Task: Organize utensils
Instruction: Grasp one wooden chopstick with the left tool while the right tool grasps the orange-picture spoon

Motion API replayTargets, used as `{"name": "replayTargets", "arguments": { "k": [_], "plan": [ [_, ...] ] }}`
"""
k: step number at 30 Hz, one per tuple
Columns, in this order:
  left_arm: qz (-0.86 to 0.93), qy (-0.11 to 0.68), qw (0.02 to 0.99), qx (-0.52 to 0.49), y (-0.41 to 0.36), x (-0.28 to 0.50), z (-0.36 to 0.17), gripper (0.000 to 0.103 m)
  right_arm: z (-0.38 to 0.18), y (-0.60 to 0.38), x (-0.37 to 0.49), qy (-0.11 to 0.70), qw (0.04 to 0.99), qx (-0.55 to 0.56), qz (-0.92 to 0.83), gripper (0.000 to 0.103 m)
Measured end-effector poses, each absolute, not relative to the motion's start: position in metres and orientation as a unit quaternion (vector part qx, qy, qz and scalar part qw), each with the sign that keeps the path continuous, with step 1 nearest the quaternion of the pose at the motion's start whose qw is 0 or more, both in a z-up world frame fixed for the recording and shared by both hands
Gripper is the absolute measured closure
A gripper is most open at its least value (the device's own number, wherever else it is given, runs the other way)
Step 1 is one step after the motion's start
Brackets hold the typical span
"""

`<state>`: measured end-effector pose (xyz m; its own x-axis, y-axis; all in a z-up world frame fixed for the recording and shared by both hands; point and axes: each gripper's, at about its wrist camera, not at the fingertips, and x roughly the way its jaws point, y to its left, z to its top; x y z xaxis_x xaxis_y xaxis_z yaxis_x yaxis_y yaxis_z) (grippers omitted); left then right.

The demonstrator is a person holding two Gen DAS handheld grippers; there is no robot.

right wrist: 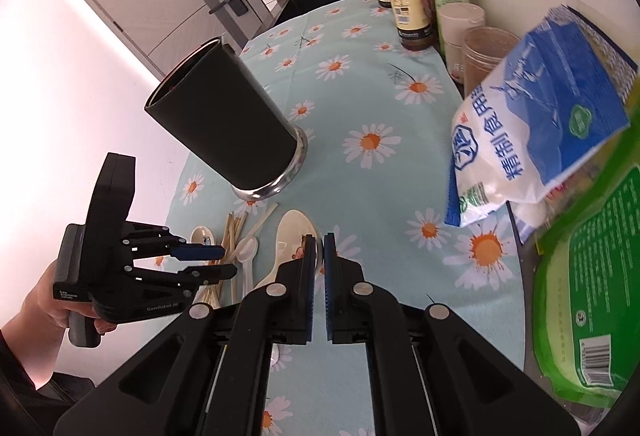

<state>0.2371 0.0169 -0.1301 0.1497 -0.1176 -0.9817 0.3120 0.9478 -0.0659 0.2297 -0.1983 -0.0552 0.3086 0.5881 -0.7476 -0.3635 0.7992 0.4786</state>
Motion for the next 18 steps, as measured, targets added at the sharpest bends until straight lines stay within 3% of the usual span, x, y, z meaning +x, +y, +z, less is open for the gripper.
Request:
{"name": "replayTargets", "arguments": {
  "k": [4, 8, 18],
  "plan": [
    [-0.144, 0.641, 0.750, 0.079, 0.012, 0.240, -0.134, 0.089, -0.053, -0.202, 0.229, 0.505, 0.802, 0.113, 0.298, 0.098],
    [-0.141, 0.640, 0.752, 0.073, 0.013, 0.241, -0.133, 0.099, -0.050, -0.201, 0.230, 0.503, 0.803, 0.108, 0.302, 0.098],
    [-0.131, 0.620, 0.773, 0.026, 0.030, 0.235, -0.117, 0.099, -0.044, -0.187, 0.234, 0.501, 0.802, 0.081, 0.316, 0.098]
  ]
}}
